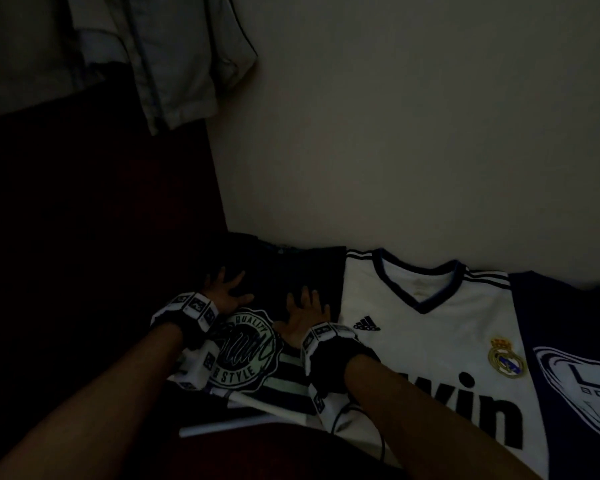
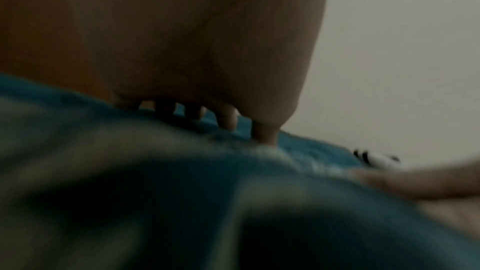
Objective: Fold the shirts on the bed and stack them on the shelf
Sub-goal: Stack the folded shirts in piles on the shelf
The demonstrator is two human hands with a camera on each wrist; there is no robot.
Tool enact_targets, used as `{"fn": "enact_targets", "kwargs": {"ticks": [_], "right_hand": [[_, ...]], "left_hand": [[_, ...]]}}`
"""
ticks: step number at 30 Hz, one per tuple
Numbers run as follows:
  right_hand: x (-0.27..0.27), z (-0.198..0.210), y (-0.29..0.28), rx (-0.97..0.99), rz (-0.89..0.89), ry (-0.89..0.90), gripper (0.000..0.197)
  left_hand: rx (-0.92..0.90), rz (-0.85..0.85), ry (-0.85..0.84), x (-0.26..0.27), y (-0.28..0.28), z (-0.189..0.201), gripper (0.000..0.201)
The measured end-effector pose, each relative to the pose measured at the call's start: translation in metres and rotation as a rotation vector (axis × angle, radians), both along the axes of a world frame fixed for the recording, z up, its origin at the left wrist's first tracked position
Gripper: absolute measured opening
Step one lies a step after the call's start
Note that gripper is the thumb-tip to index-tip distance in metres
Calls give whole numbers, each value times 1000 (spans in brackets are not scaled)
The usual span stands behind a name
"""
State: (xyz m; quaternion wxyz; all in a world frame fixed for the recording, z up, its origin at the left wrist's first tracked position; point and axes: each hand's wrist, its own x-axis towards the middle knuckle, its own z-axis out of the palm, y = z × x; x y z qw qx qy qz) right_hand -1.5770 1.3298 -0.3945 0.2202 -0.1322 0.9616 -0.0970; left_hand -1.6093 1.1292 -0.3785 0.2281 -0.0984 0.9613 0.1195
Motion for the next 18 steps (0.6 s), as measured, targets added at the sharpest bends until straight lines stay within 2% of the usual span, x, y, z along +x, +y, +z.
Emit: {"fn": "enact_targets", "kwargs": {"ticks": [3, 6, 9, 11, 13, 15, 18], "right_hand": [[-2, -3, 1, 28, -8, 22, 78], [2, 5, 0, 23, -22, 26, 76], [31, 18, 5, -124, -15, 47, 68], [65, 19, 15, -228, 81, 103, 66], [98, 12, 27, -222, 161, 143, 71], [117, 3, 37, -131, 207, 201, 77], [124, -4, 45, -70, 241, 346, 70]], "left_hand": [[21, -8, 14, 13, 3, 14, 78], [170, -6, 108, 47, 11, 24, 72], [243, -58, 245, 87, 6, 17, 67], [287, -109, 274, 114, -5, 3, 71], [253, -192, 283, 138, -13, -6, 82], [138, -242, 311, 153, -21, -12, 94], [-3, -253, 353, 159, -37, -20, 91]]}}
